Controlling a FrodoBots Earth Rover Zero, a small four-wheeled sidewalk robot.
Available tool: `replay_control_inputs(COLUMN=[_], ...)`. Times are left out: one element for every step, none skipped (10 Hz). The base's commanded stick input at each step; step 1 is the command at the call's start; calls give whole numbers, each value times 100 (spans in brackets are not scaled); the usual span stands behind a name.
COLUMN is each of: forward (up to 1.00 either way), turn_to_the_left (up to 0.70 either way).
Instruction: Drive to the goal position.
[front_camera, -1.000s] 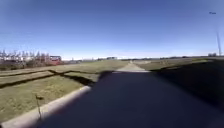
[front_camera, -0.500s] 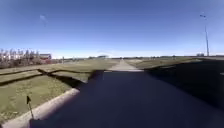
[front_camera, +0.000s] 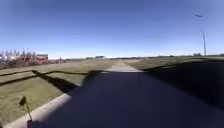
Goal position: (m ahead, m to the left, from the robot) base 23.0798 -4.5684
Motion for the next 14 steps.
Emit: replay_control_inputs(forward=[85, 85, 85, 85, 100, 100, 100, 100, 100, 100, 100, 100, 100, 100], turn_to_the_left=[0, 0, 0, 0, 0, 0, 0, 0, 0, -40, -40, -40, -40, -31])
